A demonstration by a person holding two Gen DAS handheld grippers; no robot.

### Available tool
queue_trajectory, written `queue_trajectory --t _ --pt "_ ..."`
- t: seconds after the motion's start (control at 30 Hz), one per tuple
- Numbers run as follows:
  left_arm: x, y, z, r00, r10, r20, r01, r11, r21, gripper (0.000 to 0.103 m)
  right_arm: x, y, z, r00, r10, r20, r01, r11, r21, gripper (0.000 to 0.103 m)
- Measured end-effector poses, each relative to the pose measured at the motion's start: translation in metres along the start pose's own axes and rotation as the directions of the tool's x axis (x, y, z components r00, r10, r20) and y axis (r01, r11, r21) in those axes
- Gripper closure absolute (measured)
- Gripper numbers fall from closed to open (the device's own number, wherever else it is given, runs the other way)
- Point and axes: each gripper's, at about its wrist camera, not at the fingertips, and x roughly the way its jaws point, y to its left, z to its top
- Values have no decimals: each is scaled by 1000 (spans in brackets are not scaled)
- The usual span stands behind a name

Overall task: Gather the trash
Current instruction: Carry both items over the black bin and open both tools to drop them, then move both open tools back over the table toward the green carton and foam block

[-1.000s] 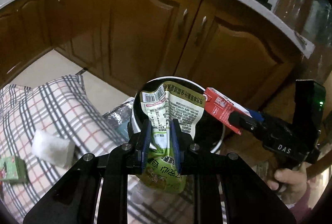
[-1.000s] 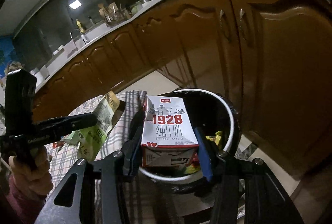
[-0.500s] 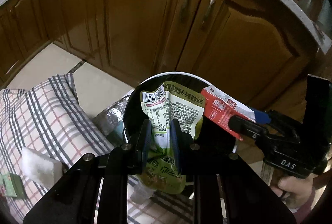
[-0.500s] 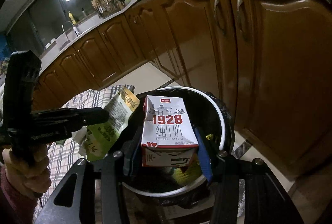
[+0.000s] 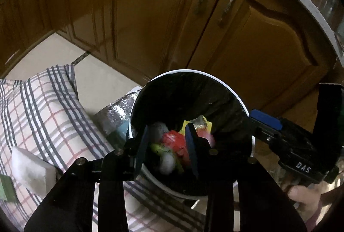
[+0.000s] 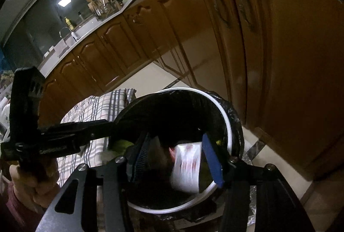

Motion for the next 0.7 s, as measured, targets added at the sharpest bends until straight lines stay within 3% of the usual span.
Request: queue_trajectory --t 0.17,0.3,0.57,0.7 --pt "-16 10 -16 999 -2 40 3 1000 -16 69 -4 5 -6 1000 25 17 -25 1000 13 50" --pt "-35 26 -38 996 -17 85 22 998 -63 69 -13 15 -14 996 60 60 -61 998 18 36" --pt "-72 60 -81 989 22 147 1 989 -151 68 -27 47 -33 988 114 102 -115 993 8 29" --pt "-95 83 -101 984 50 170 -15 980 -201 64 -30 66 -42 985 134 113 -132 991 -20 29"
